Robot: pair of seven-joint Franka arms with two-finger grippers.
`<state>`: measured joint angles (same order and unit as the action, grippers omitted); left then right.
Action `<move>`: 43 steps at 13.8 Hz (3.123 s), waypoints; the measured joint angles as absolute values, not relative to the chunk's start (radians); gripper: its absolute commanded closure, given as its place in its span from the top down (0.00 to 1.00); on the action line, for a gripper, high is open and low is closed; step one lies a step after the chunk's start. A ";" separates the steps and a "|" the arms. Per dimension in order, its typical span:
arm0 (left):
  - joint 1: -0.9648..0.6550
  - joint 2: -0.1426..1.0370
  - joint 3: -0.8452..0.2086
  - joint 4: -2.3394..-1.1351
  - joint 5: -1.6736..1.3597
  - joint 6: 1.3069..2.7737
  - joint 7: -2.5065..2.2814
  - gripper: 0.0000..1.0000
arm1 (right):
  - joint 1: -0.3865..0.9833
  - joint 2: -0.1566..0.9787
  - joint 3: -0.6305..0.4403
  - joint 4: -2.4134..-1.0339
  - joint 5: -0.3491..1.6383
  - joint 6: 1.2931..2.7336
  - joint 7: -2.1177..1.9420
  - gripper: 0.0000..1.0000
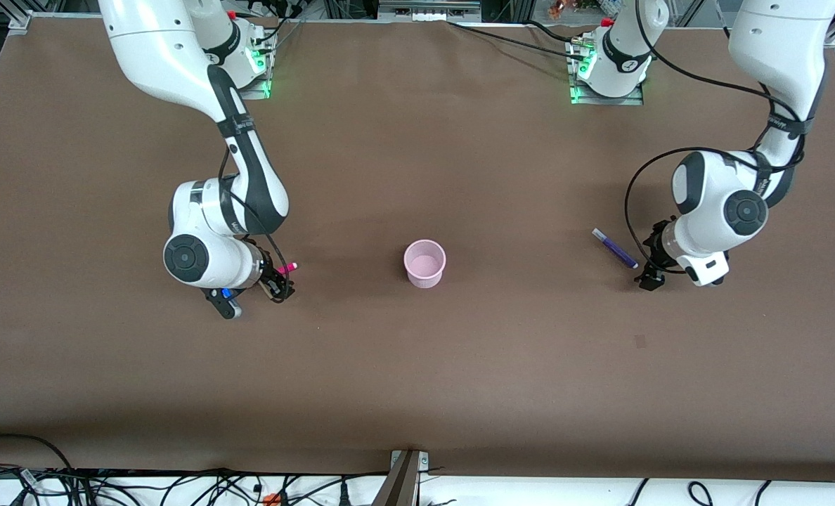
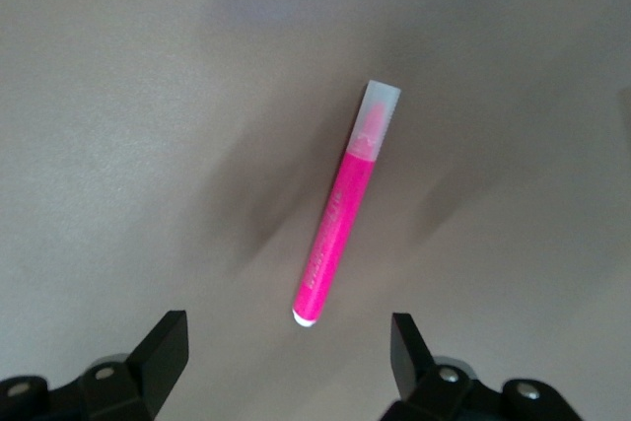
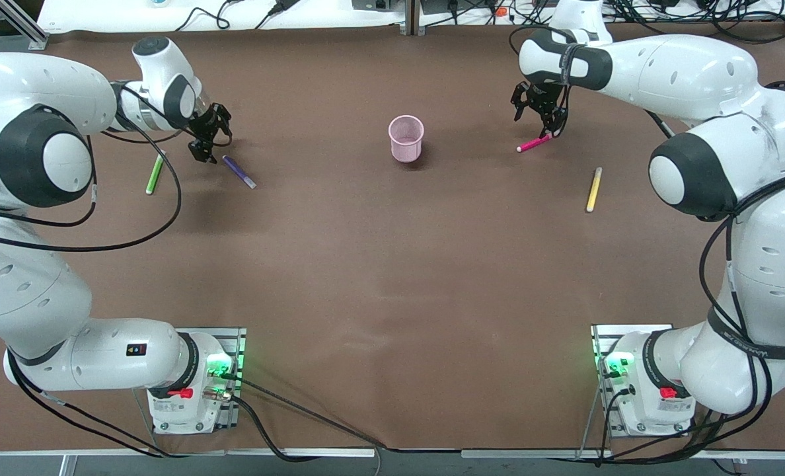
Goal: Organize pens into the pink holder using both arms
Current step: 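Grasp the blue pen with the left gripper while the right gripper lifts the pink pen, then carry the pink pen over the cup while the left gripper lifts the blue pen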
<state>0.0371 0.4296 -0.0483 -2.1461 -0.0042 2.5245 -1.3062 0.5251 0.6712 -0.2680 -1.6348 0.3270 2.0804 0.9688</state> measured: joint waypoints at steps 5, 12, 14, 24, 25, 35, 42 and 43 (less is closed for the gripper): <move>0.019 0.454 -0.051 -2.188 -0.004 2.592 -1.328 0.50 | 0.526 0.686 -0.257 -1.688 0.367 2.158 0.967 0.53; 0.020 0.454 -0.050 -2.190 -0.004 2.597 -1.375 0.00 | 0.527 0.685 -0.249 -1.756 0.424 2.244 0.918 0.20; 0.020 0.451 -0.050 -2.190 -0.004 2.601 -1.379 0.00 | 0.527 0.681 -0.249 -1.758 0.431 2.245 0.899 0.20; 0.009 0.192 -0.121 -1.961 -0.003 2.197 -1.380 0.00 | 0.545 0.654 -0.219 -1.753 0.436 2.202 0.894 0.00; 0.007 0.190 -0.144 -1.914 -0.003 2.153 -1.386 0.00 | 0.550 0.640 -0.219 -1.735 0.437 2.146 0.898 0.00; -0.206 0.281 -0.268 -1.706 0.225 2.115 -1.861 0.00 | 0.555 0.593 -0.215 -1.529 0.992 1.776 0.910 0.00; -0.241 0.351 -0.267 -1.657 0.305 2.115 -1.958 0.00 | 0.571 0.608 -0.206 -1.529 1.260 1.788 0.912 0.00; -0.241 0.353 -0.267 -1.652 0.308 2.115 -1.964 0.00 | 0.580 0.618 -0.205 -1.529 1.304 1.804 0.912 0.00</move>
<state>-0.2414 0.3530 -0.2672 -1.6524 0.3082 2.1154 -1.9638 0.5805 0.6178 -0.2054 -1.5289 1.3038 1.8040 0.9116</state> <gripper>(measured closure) 0.819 0.819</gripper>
